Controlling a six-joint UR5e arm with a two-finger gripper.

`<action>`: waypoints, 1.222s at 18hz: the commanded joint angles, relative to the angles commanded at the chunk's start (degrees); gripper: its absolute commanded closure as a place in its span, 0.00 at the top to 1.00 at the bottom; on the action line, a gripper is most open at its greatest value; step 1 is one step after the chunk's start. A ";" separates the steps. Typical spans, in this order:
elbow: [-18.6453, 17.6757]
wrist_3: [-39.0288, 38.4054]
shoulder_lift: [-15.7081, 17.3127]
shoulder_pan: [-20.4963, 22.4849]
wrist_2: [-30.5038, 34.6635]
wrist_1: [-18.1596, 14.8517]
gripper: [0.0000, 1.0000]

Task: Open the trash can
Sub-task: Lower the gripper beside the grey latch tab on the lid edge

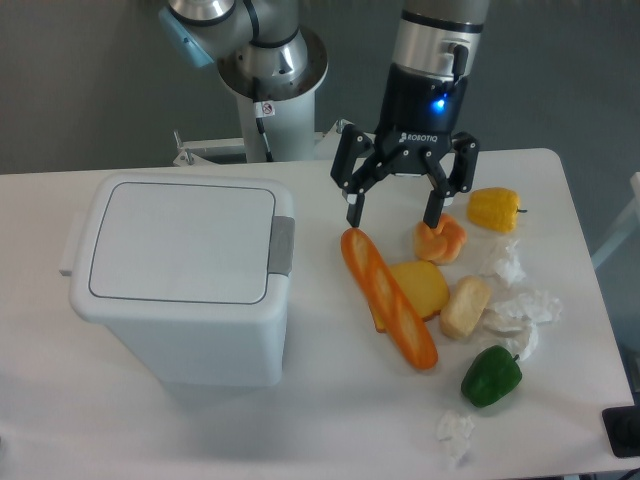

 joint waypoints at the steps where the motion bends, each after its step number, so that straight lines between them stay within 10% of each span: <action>1: -0.26 -0.18 0.00 -0.09 0.09 0.00 1.00; 22: -0.97 0.34 -1.76 -2.99 0.09 0.09 1.00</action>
